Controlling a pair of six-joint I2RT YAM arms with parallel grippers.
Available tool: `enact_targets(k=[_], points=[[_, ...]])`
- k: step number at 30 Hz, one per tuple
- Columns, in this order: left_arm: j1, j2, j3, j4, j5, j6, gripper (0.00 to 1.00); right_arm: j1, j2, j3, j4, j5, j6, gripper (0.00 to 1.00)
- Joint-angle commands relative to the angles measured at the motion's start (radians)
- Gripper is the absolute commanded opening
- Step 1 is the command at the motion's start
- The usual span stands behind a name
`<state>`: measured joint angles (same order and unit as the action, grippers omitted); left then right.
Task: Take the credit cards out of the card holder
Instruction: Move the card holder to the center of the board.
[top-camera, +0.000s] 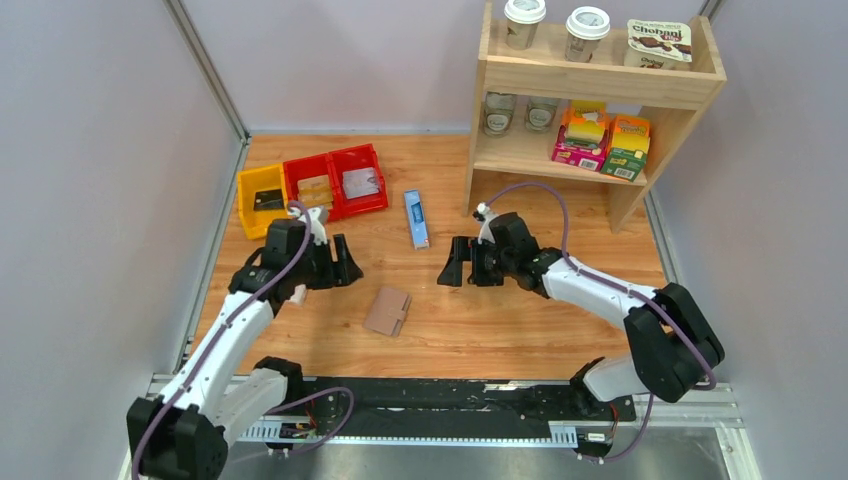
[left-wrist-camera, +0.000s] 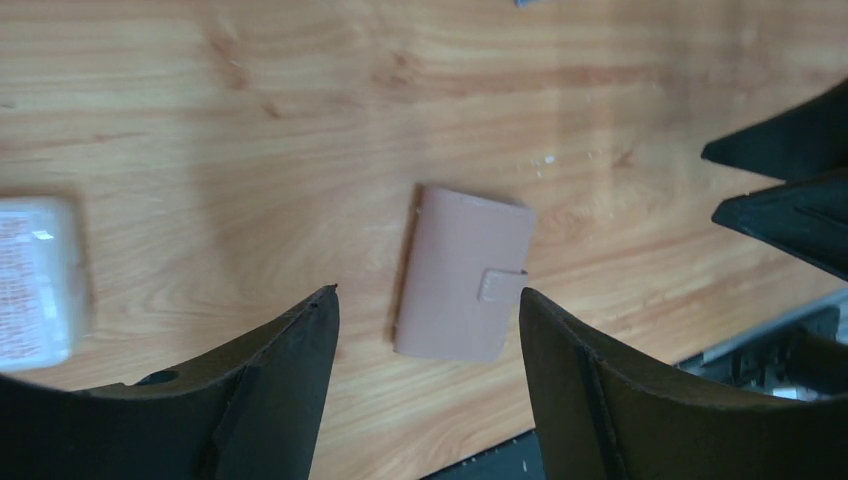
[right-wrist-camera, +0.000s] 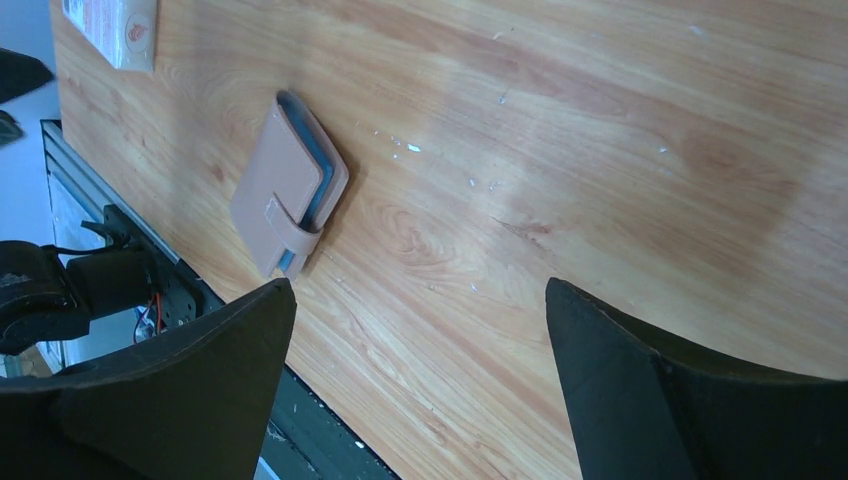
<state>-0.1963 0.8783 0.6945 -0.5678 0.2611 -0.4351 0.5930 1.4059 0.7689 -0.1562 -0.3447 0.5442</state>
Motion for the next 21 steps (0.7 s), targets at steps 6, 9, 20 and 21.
enact_targets(k=[6,9,20,21], points=[[-0.123,0.231,-0.042,0.029,0.115,-0.062,0.65,0.030,-0.001,-0.089,0.147,-0.043,0.086,0.94],[-0.147,0.261,-0.067,0.055,0.122,-0.086,0.61,0.039,-0.002,-0.111,0.185,-0.051,0.095,0.93],[-0.258,0.454,-0.119,0.250,0.179,-0.183,0.51,0.039,0.019,-0.135,0.216,-0.105,0.126,0.91],[-0.267,0.499,-0.113,0.269,0.190,-0.191,0.51,0.039,0.025,-0.132,0.216,-0.111,0.128,0.90]])
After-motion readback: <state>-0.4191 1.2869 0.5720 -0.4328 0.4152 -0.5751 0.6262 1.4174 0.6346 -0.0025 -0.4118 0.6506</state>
